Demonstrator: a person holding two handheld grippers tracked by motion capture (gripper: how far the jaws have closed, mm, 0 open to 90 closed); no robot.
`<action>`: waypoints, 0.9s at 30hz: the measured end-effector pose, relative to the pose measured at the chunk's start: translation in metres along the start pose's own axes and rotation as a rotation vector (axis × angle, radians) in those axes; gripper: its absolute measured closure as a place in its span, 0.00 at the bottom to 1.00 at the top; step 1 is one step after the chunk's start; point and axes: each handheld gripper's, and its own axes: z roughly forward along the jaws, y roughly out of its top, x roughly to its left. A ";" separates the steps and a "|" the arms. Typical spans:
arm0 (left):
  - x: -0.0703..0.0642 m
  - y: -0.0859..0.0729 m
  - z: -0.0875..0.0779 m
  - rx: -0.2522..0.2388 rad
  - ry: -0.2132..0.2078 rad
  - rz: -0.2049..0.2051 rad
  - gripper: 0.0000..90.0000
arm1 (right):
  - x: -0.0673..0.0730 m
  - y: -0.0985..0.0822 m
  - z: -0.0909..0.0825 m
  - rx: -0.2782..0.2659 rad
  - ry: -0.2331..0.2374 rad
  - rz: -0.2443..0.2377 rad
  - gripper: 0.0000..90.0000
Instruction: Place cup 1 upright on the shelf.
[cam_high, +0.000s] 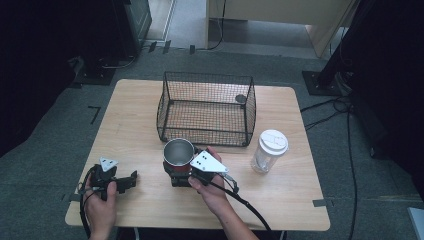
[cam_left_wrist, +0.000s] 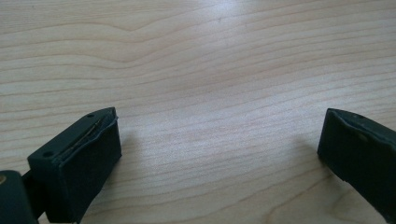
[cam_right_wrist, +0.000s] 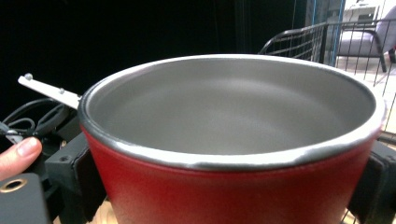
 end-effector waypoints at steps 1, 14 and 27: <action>0.000 0.000 0.000 0.000 0.000 0.000 0.00 | 0.000 0.002 0.000 -0.005 0.000 -0.002 0.07; 0.000 0.000 0.000 0.002 -0.001 0.000 0.00 | -0.002 0.025 0.000 -0.094 -0.003 -0.014 0.07; 0.000 0.000 0.000 -0.001 0.000 -0.001 0.00 | -0.011 0.062 0.012 -0.147 -0.030 -0.041 0.07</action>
